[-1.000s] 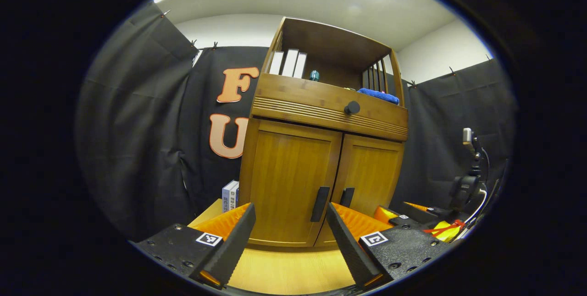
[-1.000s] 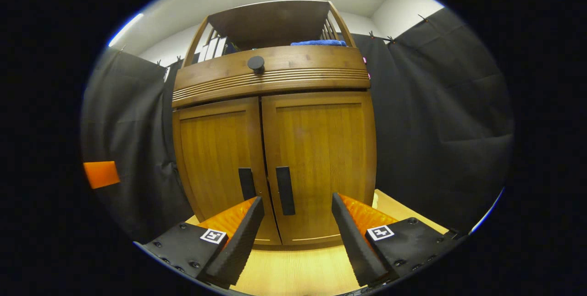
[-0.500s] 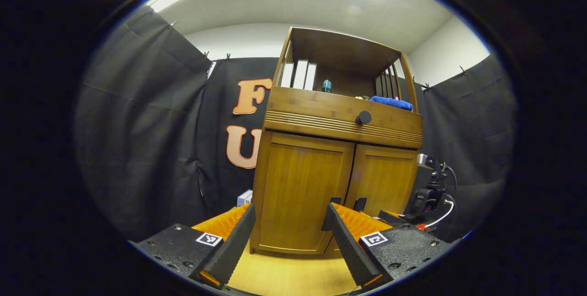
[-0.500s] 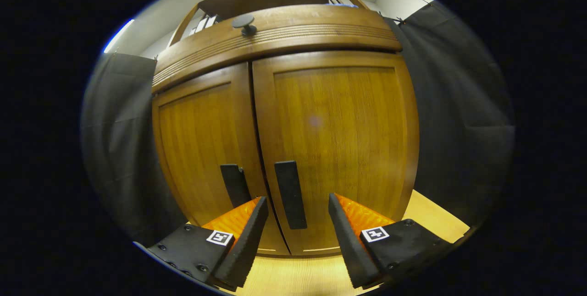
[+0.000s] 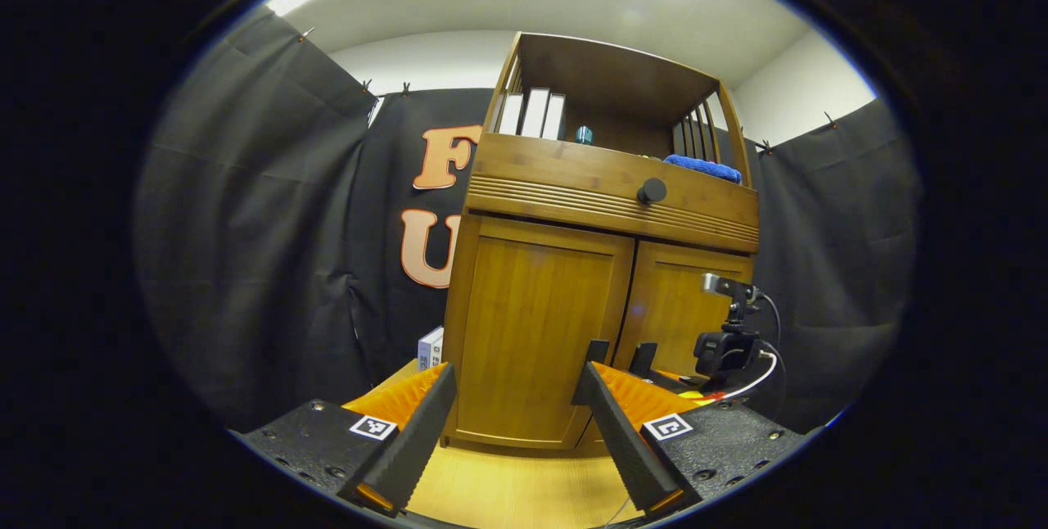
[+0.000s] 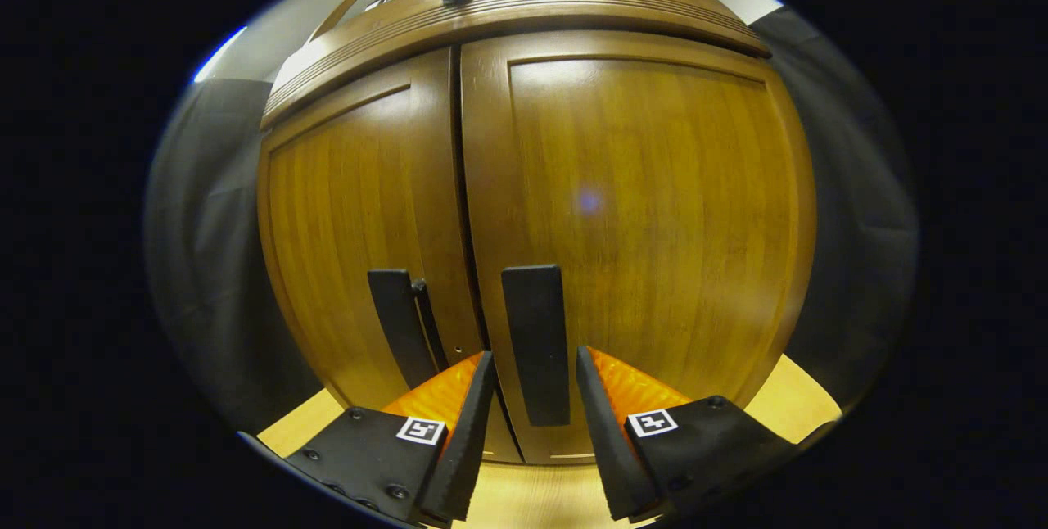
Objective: Open the right door of the double-door shoe cabinet with the right hand, and open the left door with the left hand.
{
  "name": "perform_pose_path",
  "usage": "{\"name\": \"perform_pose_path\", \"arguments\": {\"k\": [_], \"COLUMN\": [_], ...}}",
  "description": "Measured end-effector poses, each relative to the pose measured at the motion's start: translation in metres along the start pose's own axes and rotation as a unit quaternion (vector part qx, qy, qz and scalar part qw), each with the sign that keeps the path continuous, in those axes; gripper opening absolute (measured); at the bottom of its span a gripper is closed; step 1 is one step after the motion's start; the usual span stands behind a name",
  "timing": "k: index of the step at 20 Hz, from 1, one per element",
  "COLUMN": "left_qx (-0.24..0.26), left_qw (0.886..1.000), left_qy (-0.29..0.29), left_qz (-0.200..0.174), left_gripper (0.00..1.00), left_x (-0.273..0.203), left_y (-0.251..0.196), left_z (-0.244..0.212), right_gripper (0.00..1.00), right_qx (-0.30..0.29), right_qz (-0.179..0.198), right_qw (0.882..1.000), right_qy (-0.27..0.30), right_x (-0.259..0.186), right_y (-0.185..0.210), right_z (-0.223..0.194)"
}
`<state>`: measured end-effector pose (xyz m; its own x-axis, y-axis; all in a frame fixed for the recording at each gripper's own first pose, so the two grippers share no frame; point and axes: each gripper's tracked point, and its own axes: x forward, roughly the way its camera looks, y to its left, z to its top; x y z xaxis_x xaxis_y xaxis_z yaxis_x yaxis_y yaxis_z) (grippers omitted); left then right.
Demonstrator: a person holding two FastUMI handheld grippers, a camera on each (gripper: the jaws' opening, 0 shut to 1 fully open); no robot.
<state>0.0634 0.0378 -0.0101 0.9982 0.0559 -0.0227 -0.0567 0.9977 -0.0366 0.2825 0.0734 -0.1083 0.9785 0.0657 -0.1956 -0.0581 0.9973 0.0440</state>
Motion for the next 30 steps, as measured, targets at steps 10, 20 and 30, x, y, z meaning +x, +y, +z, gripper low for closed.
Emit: {"name": "perform_pose_path", "arguments": {"k": [10, 20, 30], "left_qx": [0.005, 0.005, -0.004], "left_qw": [1.000, 1.000, 0.999], "left_qy": [0.009, 0.010, 0.011], "left_qz": [0.006, -0.005, -0.030], "left_gripper": [0.92, 0.92, 0.92], "left_x": [0.004, 0.001, -0.001], "left_y": [-0.002, -0.023, -0.042], "left_z": [-0.006, -0.010, -0.013], "right_gripper": [0.40, 0.30, 0.29], "right_qx": [-0.006, -0.010, -0.011], "right_qz": [-0.012, 0.009, 0.012], "right_qw": [1.000, 1.000, 1.000], "right_qy": [-0.010, -0.018, -0.023], "right_x": [0.014, -0.039, -0.103], "right_y": [-0.007, -0.013, -0.041], "right_z": [0.001, 0.002, -0.002]}}
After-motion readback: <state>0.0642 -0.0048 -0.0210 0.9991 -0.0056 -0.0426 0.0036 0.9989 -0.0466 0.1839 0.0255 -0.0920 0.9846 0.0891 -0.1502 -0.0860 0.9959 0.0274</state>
